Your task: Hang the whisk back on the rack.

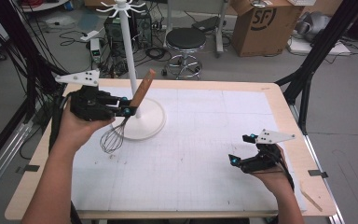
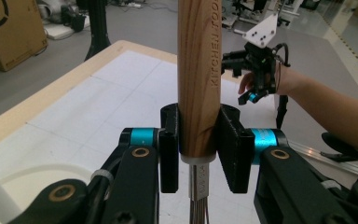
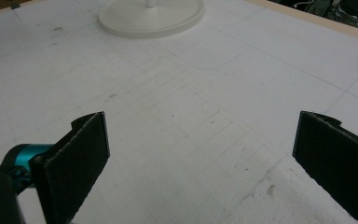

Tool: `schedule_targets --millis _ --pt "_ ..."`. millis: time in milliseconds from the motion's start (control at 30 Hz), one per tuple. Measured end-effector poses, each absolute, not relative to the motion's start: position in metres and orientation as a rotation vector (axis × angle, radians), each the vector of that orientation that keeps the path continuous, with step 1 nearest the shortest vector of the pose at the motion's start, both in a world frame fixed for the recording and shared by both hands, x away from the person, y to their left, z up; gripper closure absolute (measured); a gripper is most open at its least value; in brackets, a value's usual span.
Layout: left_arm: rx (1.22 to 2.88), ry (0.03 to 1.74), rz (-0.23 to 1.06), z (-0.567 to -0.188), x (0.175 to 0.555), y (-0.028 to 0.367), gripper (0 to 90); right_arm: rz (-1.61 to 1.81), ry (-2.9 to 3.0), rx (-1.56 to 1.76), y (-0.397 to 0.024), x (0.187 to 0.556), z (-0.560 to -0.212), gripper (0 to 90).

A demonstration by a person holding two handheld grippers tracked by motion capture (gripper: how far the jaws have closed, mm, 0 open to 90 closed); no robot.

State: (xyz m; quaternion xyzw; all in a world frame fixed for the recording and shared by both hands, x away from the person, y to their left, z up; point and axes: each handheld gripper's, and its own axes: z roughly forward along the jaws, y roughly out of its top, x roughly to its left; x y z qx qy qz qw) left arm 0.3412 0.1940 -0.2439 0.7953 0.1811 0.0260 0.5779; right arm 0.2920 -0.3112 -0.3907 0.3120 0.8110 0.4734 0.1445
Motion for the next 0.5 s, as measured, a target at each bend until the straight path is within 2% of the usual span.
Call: schedule_targets --millis 500 --pt "1.806 0.482 0.129 -0.198 0.364 0.229 71.5 1.359 2.341 0.902 -0.311 0.293 -0.391 3.0"
